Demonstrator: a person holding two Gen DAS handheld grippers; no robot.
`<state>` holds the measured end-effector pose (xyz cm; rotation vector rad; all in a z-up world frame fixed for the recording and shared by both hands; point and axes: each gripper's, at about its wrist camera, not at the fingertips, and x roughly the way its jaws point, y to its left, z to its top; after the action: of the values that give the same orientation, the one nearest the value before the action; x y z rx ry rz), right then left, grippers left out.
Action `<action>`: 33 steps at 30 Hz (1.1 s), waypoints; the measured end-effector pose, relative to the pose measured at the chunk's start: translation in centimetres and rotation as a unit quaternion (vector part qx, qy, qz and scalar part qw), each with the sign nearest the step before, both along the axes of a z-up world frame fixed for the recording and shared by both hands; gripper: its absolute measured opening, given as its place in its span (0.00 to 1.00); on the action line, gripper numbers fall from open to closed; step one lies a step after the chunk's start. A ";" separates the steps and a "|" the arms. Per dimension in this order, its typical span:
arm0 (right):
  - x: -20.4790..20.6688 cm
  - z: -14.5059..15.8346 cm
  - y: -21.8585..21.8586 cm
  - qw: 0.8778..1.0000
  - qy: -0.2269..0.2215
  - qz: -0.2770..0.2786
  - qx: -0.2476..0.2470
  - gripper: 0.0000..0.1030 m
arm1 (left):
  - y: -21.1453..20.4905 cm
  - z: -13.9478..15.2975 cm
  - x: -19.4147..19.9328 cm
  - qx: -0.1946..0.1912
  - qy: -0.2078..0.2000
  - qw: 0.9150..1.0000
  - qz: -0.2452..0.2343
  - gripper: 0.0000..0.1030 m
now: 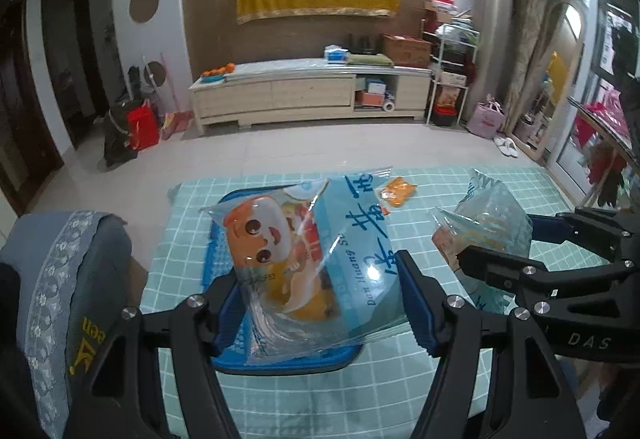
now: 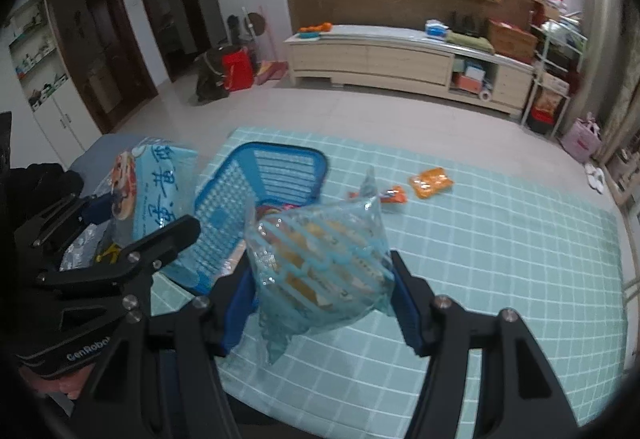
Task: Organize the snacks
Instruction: 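Carry the blue bag and cookie bag over the basket with both grippers, then open both grippers to drop the two bags into the basket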
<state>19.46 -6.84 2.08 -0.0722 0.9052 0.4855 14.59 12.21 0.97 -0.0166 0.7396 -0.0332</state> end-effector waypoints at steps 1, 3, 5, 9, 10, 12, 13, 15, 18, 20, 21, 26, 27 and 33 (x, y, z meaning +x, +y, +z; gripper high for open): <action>0.2 0.0 0.7 1.000 0.003 0.006 0.001 0.65 | 0.4 0.0 0.1 0.001 0.002 1.000 0.003 0.64; 0.4 -0.1 1.9 1.000 0.003 0.015 -0.001 0.65 | 1.1 0.0 0.1 0.010 0.003 1.000 0.008 0.64; 0.8 -0.3 3.0 1.000 0.005 0.021 0.000 0.65 | 1.8 0.0 0.3 0.020 0.004 1.000 0.012 0.64; 1.7 -1.1 4.2 0.999 0.023 0.030 0.010 0.65 | 2.8 -0.6 0.7 0.026 0.012 0.999 0.018 0.64; 2.0 -1.5 4.6 0.999 0.028 0.033 0.010 0.65 | 3.1 -0.9 1.0 0.026 0.016 0.999 0.019 0.64; 2.4 -1.9 5.4 0.999 0.036 0.037 0.010 0.65 | 3.6 -1.4 1.4 0.024 0.022 0.999 0.021 0.64; 2.6 -2.1 5.7 0.999 0.038 0.037 0.010 0.65 | 3.9 -1.5 1.6 0.023 0.025 0.999 0.021 0.64; 2.8 -2.5 6.3 0.998 0.042 0.039 0.007 0.65 | 4.3 -1.9 2.1 0.020 0.031 0.999 0.021 0.64; 3.6 -3.3 6.7 0.998 0.049 0.040 0.004 0.65 | 4.8 -2.8 3.0 0.017 0.041 0.999 0.019 0.64; 4.1 -4.0 6.9 0.998 0.053 0.039 -0.001 0.65 | 5.1 -3.5 3.4 0.012 0.048 0.999 0.017 0.64; 4.3 -4.3 7.3 0.998 0.056 0.037 -0.001 0.65 | 5.2 -3.9 3.8 0.009 0.053 0.998 0.015 0.64; 5.7 -6.0 7.8 0.997 0.075 0.033 -0.003 0.65 | 5.9 -6.3 5.2 -0.012 0.076 0.997 0.010 0.64; 5.9 -6.4 7.8 0.996 0.079 0.033 -0.003 0.65 | 6.1 -6.6 5.6 -0.013 0.081 0.997 0.010 0.64; 6.0 -7.5 8.0 0.995 0.091 0.027 -0.003 0.65 | 6.4 -8.2 6.2 -0.019 0.101 0.995 0.000 0.65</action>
<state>25.50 1.19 -5.42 -0.0595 1.0860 0.5459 20.82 18.61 -7.24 -0.0566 0.9416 -0.0461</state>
